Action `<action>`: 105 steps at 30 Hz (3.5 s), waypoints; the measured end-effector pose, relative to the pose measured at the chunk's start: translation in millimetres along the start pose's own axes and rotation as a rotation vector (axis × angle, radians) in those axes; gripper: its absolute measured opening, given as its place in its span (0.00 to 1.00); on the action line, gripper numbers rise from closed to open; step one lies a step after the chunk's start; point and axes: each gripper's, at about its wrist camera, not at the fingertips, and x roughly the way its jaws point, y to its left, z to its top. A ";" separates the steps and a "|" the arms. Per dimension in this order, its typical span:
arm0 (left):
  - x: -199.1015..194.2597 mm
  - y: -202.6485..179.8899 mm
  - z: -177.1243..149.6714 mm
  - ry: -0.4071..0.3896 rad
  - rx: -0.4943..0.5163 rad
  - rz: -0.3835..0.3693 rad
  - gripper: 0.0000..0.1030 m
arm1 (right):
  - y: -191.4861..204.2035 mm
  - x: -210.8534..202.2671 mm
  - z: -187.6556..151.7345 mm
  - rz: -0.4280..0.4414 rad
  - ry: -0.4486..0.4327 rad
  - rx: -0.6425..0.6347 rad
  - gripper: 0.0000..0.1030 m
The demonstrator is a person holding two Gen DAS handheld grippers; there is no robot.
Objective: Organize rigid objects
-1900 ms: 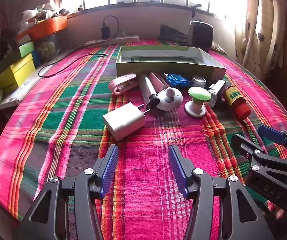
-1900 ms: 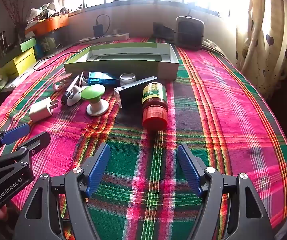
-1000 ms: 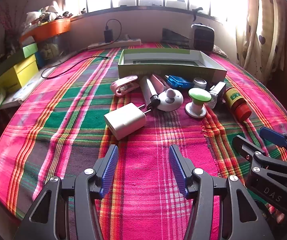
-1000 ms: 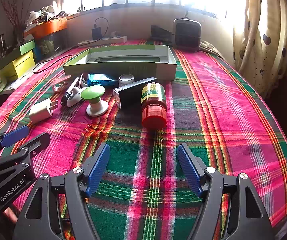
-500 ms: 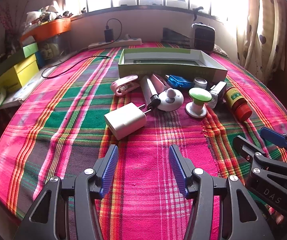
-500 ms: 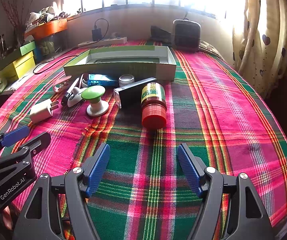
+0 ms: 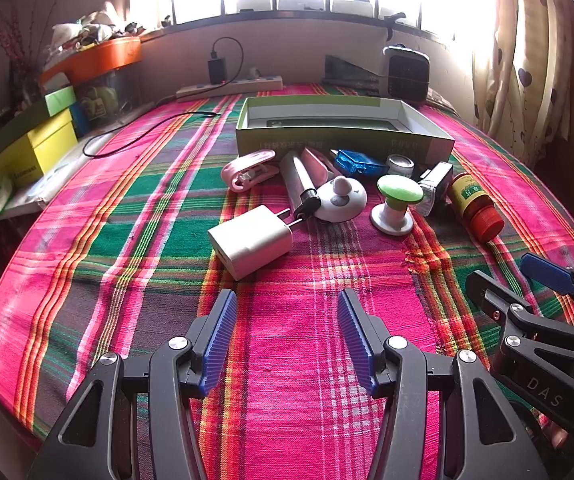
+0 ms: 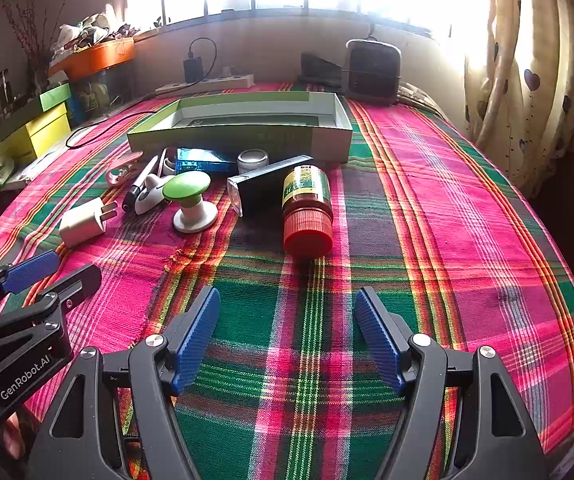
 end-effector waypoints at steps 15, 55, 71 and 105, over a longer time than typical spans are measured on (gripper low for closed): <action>0.9 -1.2 0.3 0.001 0.003 0.000 0.50 | 0.5 0.2 -1.0 0.000 -0.002 0.001 0.68; 17.0 54.3 36.7 0.064 0.014 -0.145 0.50 | -20.8 33.0 40.2 0.042 0.074 -0.008 0.68; 38.3 37.9 53.6 0.111 0.088 -0.220 0.50 | -22.8 45.8 48.4 0.032 0.103 -0.027 0.68; 41.0 25.3 48.4 0.107 0.080 -0.182 0.37 | -30.4 42.8 48.3 0.037 0.088 -0.024 0.33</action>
